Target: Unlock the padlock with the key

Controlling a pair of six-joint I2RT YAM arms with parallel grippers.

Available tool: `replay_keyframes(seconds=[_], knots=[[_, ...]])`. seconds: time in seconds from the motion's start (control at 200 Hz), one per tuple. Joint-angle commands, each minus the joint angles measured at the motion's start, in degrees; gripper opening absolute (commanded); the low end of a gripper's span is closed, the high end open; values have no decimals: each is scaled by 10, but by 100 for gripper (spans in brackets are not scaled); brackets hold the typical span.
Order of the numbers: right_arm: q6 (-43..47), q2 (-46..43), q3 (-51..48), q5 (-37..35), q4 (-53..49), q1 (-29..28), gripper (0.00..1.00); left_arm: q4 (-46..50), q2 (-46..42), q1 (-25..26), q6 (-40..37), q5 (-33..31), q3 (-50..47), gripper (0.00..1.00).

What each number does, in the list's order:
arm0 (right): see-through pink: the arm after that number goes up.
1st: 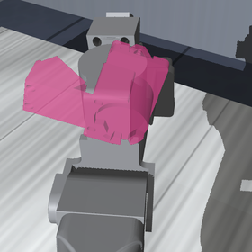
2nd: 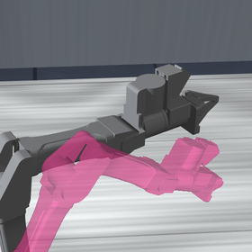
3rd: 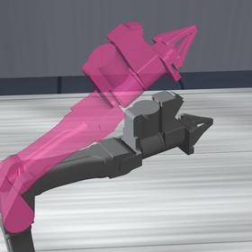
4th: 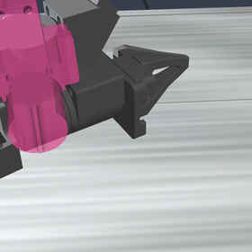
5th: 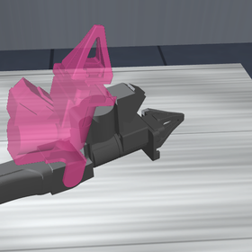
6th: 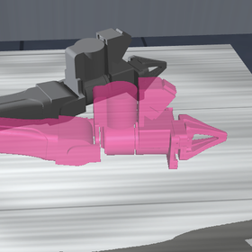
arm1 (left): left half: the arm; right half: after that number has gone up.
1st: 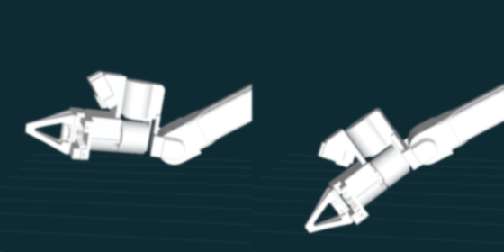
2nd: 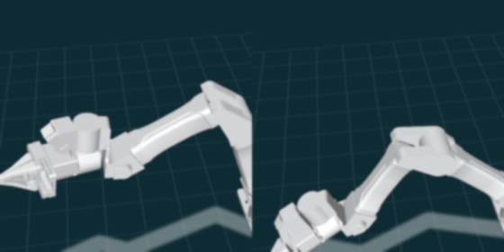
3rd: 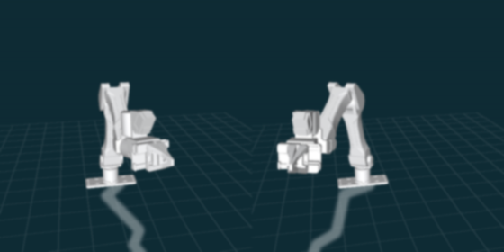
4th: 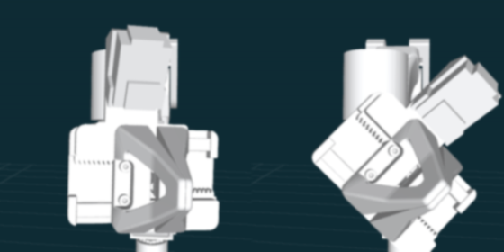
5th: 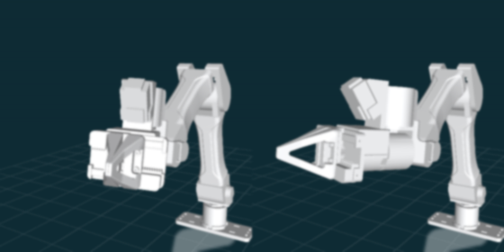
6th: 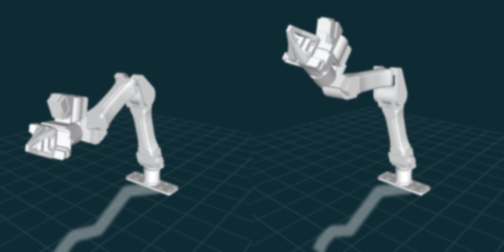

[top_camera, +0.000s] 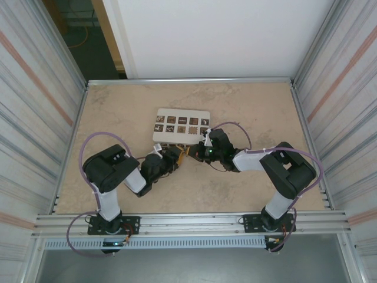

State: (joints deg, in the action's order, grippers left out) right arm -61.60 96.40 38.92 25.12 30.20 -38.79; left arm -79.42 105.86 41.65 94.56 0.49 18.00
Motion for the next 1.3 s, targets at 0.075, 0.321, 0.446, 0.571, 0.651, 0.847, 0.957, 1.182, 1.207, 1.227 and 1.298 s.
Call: replay_keyframes(seconds=[0.075,0.321,0.446,0.571,0.651,0.847,0.957,1.182,1.207,1.227,1.298], knots=[[-31,16,17,12,-15,-9,0,-18,7,3,11,-20,7,35],[-33,15,19,12,-16,-10,0,-17,18,2,14,-30,12,29],[-33,14,19,12,-19,-10,0,-18,25,2,18,-32,17,26],[-33,12,18,10,-20,-9,0,-18,28,1,19,-36,19,23],[-34,11,18,9,-21,-9,0,-17,27,-1,15,-37,19,20],[-39,13,20,5,-16,-8,0,-18,26,4,10,-36,17,10],[-49,16,21,2,-6,-6,0,-17,26,14,8,-45,15,5],[-49,29,33,-11,8,-5,0,-18,22,31,5,-60,9,0],[-59,32,36,-12,10,-5,0,-18,22,33,5,-62,11,0],[-69,34,38,-13,11,-6,0,-17,22,35,6,-63,12,0],[-74,40,43,-15,20,-5,0,-18,25,40,6,-64,15,0]])
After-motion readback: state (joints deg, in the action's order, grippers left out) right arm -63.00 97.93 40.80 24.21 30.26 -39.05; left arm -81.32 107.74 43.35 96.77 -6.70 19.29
